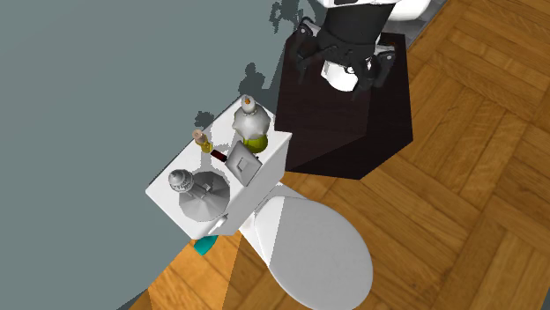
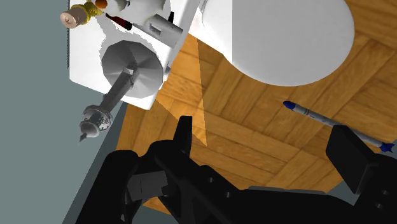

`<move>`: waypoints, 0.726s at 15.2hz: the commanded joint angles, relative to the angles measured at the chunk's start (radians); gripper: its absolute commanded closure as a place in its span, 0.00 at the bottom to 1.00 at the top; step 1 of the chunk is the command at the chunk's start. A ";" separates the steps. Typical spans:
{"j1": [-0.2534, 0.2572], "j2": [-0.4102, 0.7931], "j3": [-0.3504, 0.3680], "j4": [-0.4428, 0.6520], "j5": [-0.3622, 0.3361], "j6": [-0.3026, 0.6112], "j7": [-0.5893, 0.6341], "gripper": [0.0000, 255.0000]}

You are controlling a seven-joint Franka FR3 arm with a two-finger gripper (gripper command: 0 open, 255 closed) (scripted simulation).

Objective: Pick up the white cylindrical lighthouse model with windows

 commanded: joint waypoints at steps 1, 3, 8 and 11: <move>-0.006 0.044 -0.036 0.002 -0.006 0.046 -0.029 0.00; -0.011 0.092 -0.075 0.007 -0.008 0.092 -0.060 0.00; -0.017 0.231 -0.173 0.040 0.008 0.203 -0.148 0.00; -0.014 0.327 -0.231 0.074 0.038 0.263 -0.209 0.00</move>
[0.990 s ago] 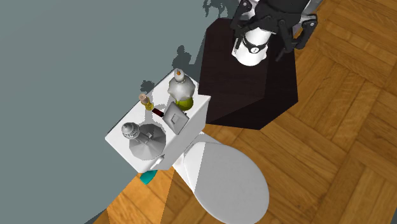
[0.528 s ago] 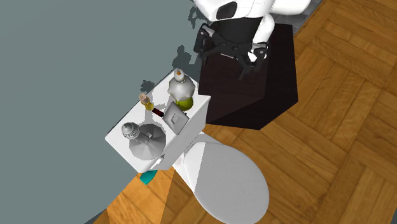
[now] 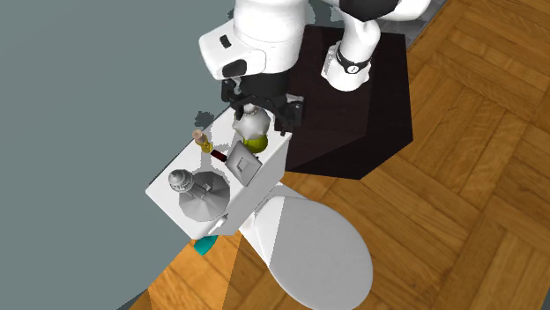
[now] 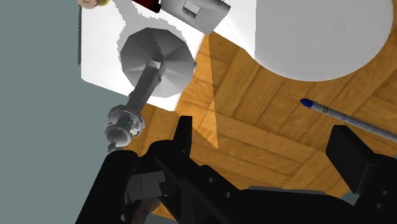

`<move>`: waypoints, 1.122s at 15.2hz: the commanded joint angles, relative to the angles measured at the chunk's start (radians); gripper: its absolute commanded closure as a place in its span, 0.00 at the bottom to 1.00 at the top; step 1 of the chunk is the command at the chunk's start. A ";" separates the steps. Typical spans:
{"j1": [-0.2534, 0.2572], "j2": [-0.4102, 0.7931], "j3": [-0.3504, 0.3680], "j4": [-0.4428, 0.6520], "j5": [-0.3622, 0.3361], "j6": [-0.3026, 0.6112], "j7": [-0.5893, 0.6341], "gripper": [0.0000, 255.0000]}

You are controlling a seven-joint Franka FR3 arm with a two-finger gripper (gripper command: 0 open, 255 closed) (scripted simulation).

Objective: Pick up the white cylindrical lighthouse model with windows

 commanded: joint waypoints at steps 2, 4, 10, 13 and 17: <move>0.006 0.107 -0.058 0.036 0.043 0.068 -0.065 0.00; 0.008 0.180 -0.094 0.069 0.084 0.101 -0.117 0.00; -0.014 0.422 -0.170 0.202 0.268 0.163 -0.298 0.00; -0.055 0.550 -0.176 0.288 0.374 0.170 -0.389 0.00; -0.137 0.717 -0.154 0.422 0.494 0.160 -0.484 0.00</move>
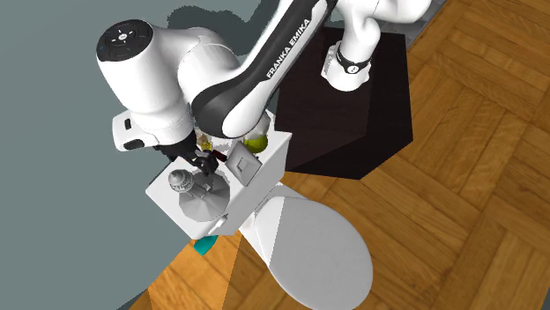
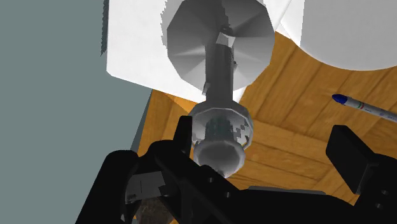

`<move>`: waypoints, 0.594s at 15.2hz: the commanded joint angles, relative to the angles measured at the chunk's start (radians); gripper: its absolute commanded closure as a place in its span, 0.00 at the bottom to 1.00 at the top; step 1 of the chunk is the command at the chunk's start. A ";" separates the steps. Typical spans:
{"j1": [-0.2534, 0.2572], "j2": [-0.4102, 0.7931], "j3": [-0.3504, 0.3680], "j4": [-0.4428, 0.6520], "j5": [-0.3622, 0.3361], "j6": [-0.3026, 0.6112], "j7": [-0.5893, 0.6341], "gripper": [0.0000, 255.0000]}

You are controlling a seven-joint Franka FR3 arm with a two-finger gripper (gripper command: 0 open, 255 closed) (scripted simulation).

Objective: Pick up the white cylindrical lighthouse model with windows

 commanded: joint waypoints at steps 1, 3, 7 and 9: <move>-0.051 0.094 0.015 0.082 0.063 -0.010 -0.051 0.00; -0.062 0.112 0.024 0.088 0.075 -0.001 -0.060 0.00; -0.071 0.139 0.037 0.072 0.099 0.039 -0.078 0.00; -0.077 0.158 0.047 0.063 0.115 0.064 -0.090 0.00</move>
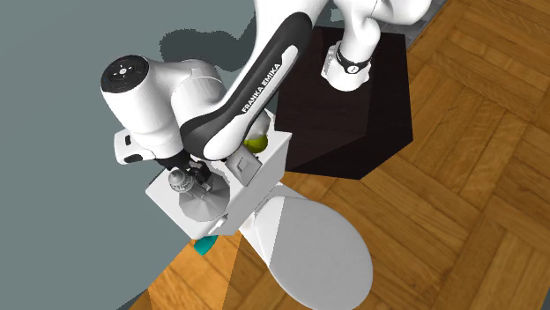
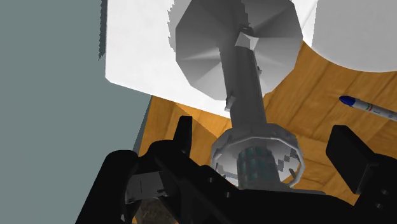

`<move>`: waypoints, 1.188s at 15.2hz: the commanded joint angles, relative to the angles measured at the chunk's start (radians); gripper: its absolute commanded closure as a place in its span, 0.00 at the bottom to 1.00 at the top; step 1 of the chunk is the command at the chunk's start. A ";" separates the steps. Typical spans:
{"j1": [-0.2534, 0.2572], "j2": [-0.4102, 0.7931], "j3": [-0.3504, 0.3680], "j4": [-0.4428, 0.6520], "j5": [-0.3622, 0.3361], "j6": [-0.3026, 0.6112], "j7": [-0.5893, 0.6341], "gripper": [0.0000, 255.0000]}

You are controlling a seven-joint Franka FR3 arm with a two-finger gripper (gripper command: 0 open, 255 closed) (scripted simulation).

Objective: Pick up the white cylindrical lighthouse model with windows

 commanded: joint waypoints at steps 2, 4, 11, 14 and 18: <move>-0.002 0.007 0.004 -0.007 0.007 0.013 -0.006 0.00; -0.003 0.008 0.004 -0.006 0.008 0.013 -0.006 1.00; -0.003 0.008 0.004 -0.007 0.008 0.014 -0.006 1.00; 0.003 -0.008 -0.004 0.000 -0.005 -0.006 0.004 1.00; 0.012 -0.036 -0.017 0.016 -0.030 -0.046 0.022 1.00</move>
